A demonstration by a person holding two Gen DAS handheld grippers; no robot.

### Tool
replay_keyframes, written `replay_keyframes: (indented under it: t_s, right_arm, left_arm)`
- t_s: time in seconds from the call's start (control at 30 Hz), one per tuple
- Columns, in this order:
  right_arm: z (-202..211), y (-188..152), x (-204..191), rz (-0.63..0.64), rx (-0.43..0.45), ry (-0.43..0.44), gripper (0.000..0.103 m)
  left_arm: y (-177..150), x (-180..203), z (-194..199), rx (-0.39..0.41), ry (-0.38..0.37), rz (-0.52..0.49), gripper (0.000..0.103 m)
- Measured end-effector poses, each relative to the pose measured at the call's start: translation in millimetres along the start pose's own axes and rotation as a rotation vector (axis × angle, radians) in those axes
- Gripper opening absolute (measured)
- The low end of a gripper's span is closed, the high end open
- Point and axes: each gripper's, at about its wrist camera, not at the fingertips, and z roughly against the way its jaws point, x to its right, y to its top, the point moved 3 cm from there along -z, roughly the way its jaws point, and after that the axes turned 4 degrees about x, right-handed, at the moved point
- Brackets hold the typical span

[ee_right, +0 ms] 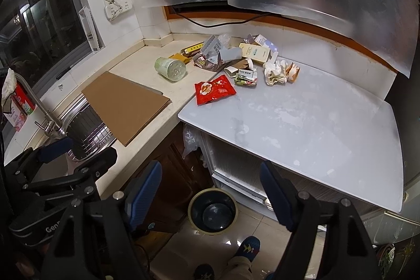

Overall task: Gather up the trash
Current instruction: 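Move both tools toward the trash pile on the white table, then grasp the red snack packet with the left gripper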

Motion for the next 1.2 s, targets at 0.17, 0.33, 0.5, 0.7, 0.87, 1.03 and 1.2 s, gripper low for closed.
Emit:
replay_keyframes:
  t_s: [0.17, 0.33, 0.5, 0.7, 0.87, 1.03, 1.2]
  right_arm:
    - [-4, 0, -3, -0.005, -0.007, 0.01, 0.077]
    - [-9, 5, -7, 0.004, -0.012, 0.02, 0.077]
    - [-17, 14, -8, 0.011, -0.02, 0.036, 0.077]
    - [-31, 25, -1, 0.017, -0.036, 0.044, 0.077]
    - [-46, 39, 15, 0.015, -0.036, 0.046, 0.077]
    - [-69, 59, 45, -0.013, -0.052, 0.051, 0.077]
    - [-91, 76, 79, -0.064, -0.06, 0.048, 0.077]
  left_arm:
    - [0, -4, -1, -0.006, 0.007, -0.003, 0.083]
    - [5, -10, -6, -0.01, 0.018, 0.008, 0.083]
    - [14, -12, -14, -0.014, 0.029, 0.016, 0.083]
    - [26, -5, -33, -0.03, 0.023, 0.024, 0.084]
    - [48, 13, -60, -0.04, 0.0, 0.008, 0.084]
    - [69, 32, -95, -0.089, -0.05, 0.001, 0.084]
    - [91, 52, -138, -0.148, -0.094, -0.015, 0.084]
